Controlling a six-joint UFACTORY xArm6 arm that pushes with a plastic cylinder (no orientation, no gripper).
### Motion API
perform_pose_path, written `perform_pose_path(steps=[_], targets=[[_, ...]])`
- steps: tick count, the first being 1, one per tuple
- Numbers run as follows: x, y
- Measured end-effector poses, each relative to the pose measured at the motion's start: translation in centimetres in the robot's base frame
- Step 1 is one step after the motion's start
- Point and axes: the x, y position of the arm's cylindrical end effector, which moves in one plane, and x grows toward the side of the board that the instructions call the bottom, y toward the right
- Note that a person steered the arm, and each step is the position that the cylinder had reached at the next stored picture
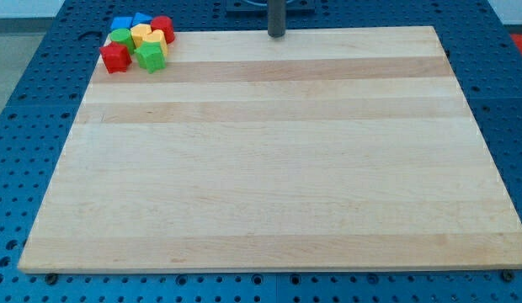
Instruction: Push the red circle towards top left
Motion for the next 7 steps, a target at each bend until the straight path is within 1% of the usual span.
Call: perform_pose_path(steps=[2,3,5,7], targets=[[0.0,-1.3],[0.0,-5.3],[-0.1,-15.9],[-0.1,-22.6]])
